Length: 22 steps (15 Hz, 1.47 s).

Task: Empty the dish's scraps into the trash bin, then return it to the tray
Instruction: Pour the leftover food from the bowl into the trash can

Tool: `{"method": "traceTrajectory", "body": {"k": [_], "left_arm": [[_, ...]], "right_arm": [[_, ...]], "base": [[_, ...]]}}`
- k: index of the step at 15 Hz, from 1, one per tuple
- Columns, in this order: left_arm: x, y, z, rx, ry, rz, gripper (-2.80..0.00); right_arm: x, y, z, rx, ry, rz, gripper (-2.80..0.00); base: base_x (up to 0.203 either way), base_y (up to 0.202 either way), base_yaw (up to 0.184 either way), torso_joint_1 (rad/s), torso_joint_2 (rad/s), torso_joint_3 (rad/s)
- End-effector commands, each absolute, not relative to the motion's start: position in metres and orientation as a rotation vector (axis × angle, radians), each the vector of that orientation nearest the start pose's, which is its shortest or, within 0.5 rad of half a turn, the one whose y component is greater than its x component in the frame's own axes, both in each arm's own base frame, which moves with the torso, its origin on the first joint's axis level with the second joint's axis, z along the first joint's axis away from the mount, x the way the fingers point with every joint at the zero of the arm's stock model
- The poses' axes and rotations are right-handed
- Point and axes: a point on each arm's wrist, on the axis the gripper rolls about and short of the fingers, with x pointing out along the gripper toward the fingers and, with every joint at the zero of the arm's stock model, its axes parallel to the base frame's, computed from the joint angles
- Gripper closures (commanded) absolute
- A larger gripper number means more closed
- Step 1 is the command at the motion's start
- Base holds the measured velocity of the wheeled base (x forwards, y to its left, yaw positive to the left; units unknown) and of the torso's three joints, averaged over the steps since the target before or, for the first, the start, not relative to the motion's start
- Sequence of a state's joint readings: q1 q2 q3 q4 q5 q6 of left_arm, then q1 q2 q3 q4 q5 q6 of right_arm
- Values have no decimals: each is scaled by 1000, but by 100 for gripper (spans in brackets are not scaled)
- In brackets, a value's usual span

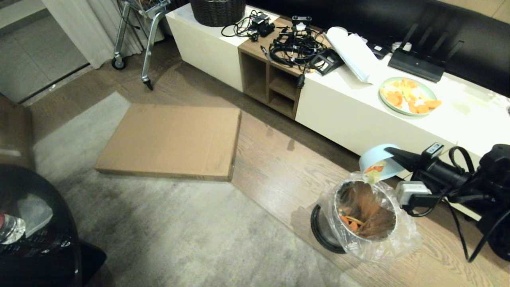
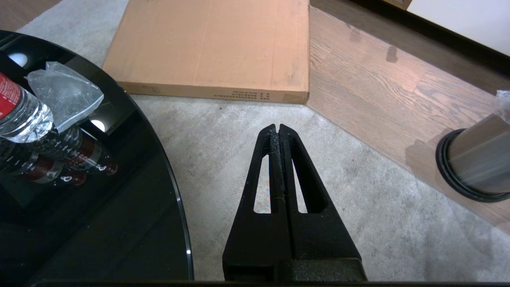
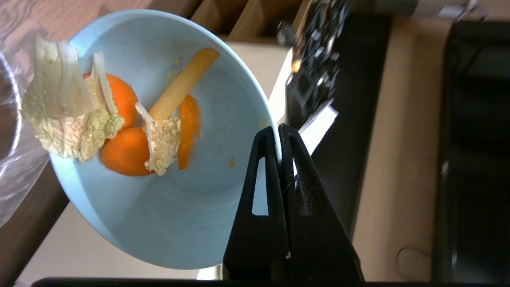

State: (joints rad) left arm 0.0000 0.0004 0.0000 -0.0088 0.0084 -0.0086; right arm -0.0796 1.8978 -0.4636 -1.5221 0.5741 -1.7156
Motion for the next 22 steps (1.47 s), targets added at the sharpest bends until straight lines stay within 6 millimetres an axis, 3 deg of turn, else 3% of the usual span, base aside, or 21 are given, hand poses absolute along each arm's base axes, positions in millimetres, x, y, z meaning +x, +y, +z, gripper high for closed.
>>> {"method": "traceTrajectory", "body": {"k": [1,3,6,10,22], "left_arm": [[-23,0,76,-9,-9,8,0],[-23,0,76,-9,-9,9,0],[-23,0,76,-9,-9,8,0],[-23,0,76,-9,-9,9,0],[-23,0,76,-9,-9,9,0]], "right_arm": [[288,-13,142,-1755,-575,253,0],[286,-13,147,-1776,-642,274,0],[281,-31,151,-1838,-665,257,0],[288,-36,162,-1867,-694,206,0],[297,-31,183,-1858,-776,157,0]], "base": [[0,0,0,0,0,0],[0,0,0,0,0,0],[0,0,0,0,0,0],[0,0,0,0,0,0],[0,0,0,0,0,0]]}}
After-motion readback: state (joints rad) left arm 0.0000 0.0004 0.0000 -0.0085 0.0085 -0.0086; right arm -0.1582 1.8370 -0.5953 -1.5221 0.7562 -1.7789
